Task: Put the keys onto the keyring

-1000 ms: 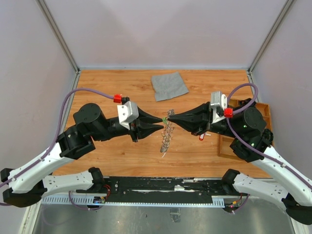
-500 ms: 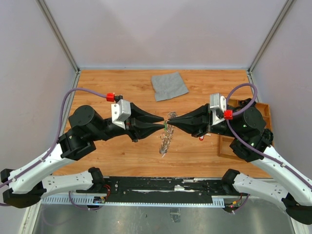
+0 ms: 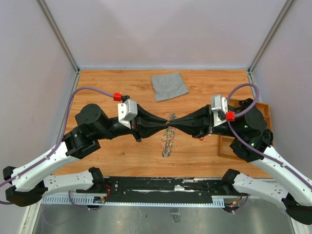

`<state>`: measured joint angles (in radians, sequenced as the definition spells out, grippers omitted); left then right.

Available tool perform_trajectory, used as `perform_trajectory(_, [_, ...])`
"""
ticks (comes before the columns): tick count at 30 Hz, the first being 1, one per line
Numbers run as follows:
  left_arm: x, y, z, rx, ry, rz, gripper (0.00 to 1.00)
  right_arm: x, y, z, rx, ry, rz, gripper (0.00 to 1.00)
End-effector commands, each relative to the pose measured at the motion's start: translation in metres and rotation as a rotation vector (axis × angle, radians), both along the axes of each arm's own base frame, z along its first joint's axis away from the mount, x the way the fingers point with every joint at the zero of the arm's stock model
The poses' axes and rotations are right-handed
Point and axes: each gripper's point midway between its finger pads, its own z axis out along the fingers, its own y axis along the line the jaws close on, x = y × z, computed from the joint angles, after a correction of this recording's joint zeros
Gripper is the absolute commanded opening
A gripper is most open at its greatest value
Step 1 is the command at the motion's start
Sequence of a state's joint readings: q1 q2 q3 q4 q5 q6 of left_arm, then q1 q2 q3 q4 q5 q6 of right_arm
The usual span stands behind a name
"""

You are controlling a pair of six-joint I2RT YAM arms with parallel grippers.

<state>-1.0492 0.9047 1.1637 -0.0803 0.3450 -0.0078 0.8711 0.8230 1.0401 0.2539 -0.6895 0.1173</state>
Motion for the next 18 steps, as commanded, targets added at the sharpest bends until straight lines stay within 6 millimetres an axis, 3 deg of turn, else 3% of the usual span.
perform_trajectory(1, [-0.002,-0.002,0.007,-0.027,-0.016,-0.016,0.19,-0.016,-0.008,0.030,0.084,-0.067,0.039,0.01])
perform_trajectory(7, [0.000,0.000,0.008,-0.026,-0.020,-0.005,0.01,-0.013,-0.005,0.025,0.071,-0.057,0.033,0.01])
perform_trajectory(11, [0.002,0.002,0.008,-0.020,-0.022,0.013,0.01,-0.008,-0.004,0.021,0.052,-0.057,0.011,0.02])
perform_trajectory(15, [0.011,0.006,-0.001,0.040,-0.030,0.069,0.01,-0.002,-0.007,0.013,0.014,-0.054,-0.032,0.26])
perform_trajectory(18, [0.017,0.010,-0.010,0.096,-0.039,0.104,0.01,0.000,-0.009,0.008,-0.023,-0.055,-0.054,0.33])
